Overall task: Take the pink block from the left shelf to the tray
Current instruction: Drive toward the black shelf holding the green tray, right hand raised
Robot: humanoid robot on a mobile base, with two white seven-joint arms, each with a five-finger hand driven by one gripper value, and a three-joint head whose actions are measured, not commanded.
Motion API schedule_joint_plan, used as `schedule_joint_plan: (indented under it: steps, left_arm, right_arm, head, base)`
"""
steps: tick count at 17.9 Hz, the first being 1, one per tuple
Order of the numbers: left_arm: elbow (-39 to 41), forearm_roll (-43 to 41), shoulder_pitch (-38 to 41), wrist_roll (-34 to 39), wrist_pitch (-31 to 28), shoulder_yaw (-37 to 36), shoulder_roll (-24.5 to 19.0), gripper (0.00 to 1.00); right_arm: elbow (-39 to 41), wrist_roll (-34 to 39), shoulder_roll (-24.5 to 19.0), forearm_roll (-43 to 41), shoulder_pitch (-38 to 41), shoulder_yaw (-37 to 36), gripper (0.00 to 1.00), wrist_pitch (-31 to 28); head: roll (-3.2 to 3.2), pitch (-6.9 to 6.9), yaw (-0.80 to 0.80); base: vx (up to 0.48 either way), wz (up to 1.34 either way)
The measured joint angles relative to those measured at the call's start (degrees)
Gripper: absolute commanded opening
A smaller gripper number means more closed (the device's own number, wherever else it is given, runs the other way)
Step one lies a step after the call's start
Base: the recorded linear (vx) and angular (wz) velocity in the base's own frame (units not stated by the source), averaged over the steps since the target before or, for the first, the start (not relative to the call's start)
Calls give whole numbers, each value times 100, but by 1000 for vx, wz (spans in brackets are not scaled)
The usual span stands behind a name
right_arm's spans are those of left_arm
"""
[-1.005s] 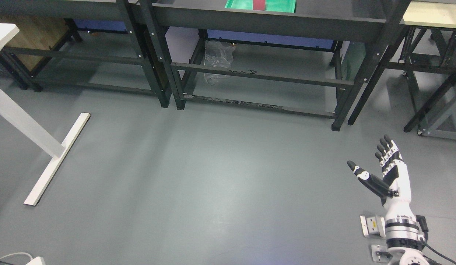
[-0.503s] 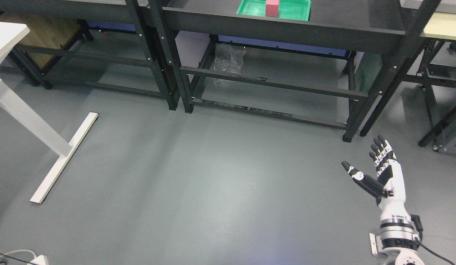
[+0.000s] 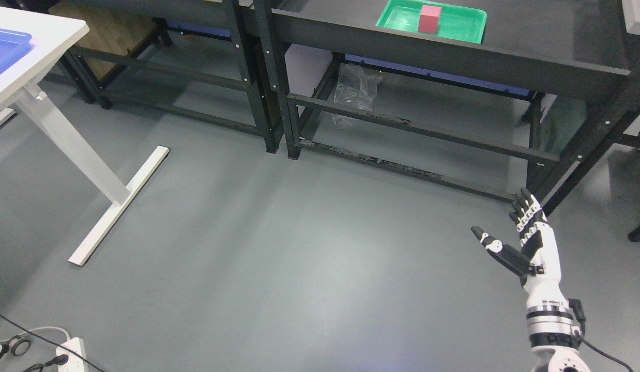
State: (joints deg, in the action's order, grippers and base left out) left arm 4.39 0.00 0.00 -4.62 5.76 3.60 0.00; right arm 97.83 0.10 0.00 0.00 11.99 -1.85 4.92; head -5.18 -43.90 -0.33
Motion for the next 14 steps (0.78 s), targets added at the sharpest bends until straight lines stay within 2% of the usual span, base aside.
schedule_joint_plan:
  steps: [8, 14]
  left_arm:
    - [0, 0, 0, 0, 0, 0, 0, 100]
    - [0, 0, 0, 0, 0, 0, 0, 100]
  right_arm:
    - [3, 3, 0, 0, 28, 89, 100, 9]
    - [9, 3, 0, 0, 30, 132, 100, 1]
  head:
    - [0, 0, 0]
    - [0, 0, 0]
  base:
    - [143, 81]
    - [242, -76]
